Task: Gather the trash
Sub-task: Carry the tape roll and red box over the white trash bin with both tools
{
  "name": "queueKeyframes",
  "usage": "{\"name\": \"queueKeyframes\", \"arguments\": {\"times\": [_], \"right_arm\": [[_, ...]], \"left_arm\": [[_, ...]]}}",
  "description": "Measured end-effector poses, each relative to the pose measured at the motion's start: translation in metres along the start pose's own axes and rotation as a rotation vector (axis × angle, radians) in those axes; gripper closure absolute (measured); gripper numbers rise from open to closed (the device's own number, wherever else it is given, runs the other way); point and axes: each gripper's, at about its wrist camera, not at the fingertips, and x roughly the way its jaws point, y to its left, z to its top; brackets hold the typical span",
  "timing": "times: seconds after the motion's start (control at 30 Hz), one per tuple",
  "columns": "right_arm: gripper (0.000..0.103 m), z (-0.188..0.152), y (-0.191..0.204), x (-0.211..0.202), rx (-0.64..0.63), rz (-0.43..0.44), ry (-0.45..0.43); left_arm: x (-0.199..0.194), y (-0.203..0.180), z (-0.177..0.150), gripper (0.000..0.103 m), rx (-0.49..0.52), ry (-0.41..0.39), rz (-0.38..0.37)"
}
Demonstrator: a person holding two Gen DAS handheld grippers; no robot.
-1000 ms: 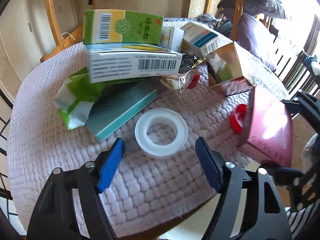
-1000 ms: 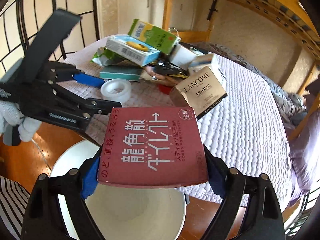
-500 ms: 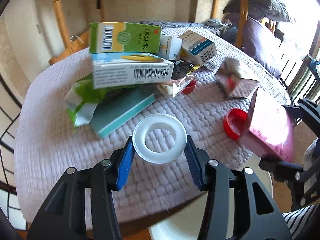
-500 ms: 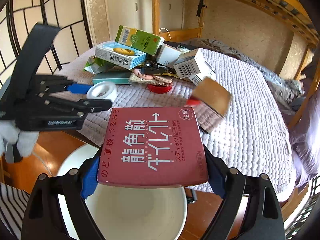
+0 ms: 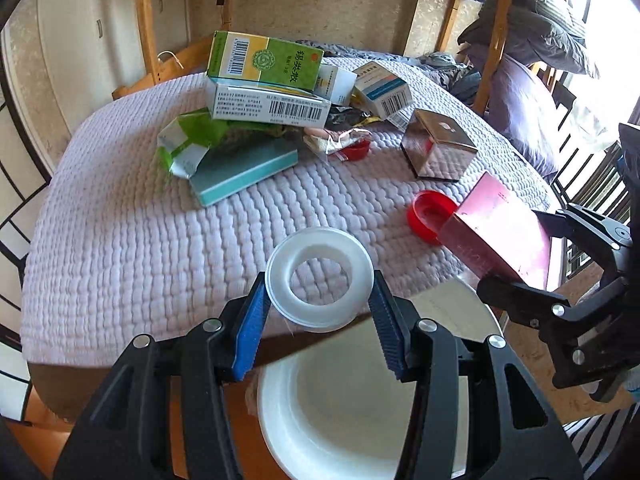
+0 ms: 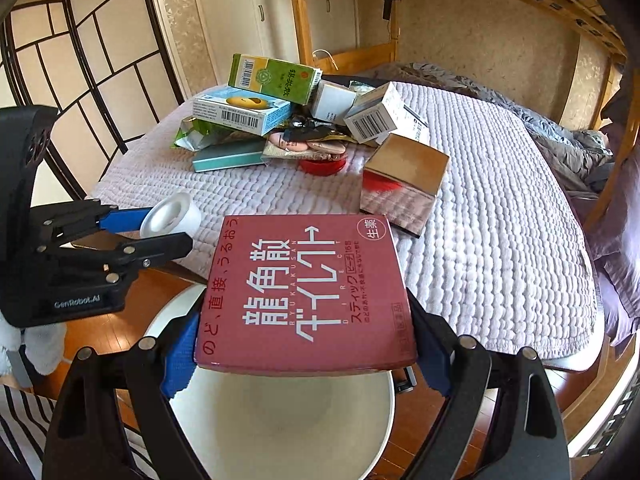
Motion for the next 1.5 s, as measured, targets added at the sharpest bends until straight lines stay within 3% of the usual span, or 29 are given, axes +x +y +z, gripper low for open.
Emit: {"name": "queueKeyframes", "arguments": {"times": [0.63, 1.5], "right_arm": [[0.016, -0.048, 0.014, -0.017, 0.011, 0.044, 0.077], [0.016, -0.084, 0.017, 0.013, 0.094, -0.009, 0.188]], "left_arm": [[-0.012, -0.022, -0.047, 0.051, -0.017, 0.079, -0.014], [0.018, -0.025, -0.083, 0.051, -0.042, 0.209, 0.029]]}}
